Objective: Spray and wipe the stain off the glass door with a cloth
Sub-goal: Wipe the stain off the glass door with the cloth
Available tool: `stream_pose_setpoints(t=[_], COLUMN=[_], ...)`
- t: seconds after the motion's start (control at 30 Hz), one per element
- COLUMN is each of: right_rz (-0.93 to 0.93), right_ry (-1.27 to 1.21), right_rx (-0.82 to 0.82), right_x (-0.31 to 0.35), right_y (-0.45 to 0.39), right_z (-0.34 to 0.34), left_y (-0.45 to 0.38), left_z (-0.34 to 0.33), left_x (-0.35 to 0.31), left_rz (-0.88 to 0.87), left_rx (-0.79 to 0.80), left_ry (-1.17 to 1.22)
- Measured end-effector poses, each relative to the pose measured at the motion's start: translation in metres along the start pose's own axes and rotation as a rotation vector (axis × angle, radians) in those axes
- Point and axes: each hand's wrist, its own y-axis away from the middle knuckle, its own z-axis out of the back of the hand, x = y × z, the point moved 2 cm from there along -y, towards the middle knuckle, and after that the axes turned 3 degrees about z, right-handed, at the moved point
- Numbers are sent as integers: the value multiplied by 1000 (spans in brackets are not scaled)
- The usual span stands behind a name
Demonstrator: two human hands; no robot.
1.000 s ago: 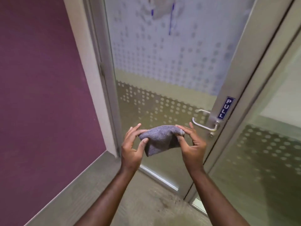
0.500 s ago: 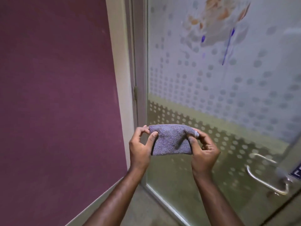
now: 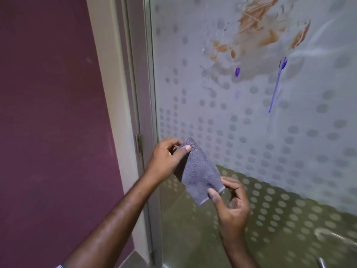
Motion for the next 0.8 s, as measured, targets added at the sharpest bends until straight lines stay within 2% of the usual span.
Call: stream_pose_setpoints(t=[0.13, 0.23, 0.33, 0.4, 0.47, 0.53, 0.6, 0.67, 0.73, 0.8], right_rz=[78, 161, 244, 186, -14, -241, -444, -606, -644, -542], right_ry=[117, 229, 328, 397, 398, 262, 38, -208, -427, -542], right_rx=[238, 189, 126, 123, 78, -68, -281, -439, -519, -636], right_x=[-3, 9, 28, 35, 30, 22, 15, 14, 18, 23], right_y=[-9, -44, -76, -86, -83, -70, -58, -50, -50, -51], right_z=[-4, -10, -19, -31, -50, -72, -92, -108, -120, -128], left_y=[-47, -75, -102, -114, -120, -124, -122, -112, -94, -80], left_z=[8, 10, 5, 1, 1, 3, 5, 4, 5, 9], left_x=[-19, -29, -33, -42, -57, -70, -78, -83, -83, -76], left_rz=[-105, -203, -277, -372, -520, -686, -905, -1119, -1305, -1447], left_rx=[378, 565, 669, 710, 738, 732, 645, 570, 606, 652], left_ry=[-51, -70, -157, -181, -250, -394, -608, -691, -632, -562])
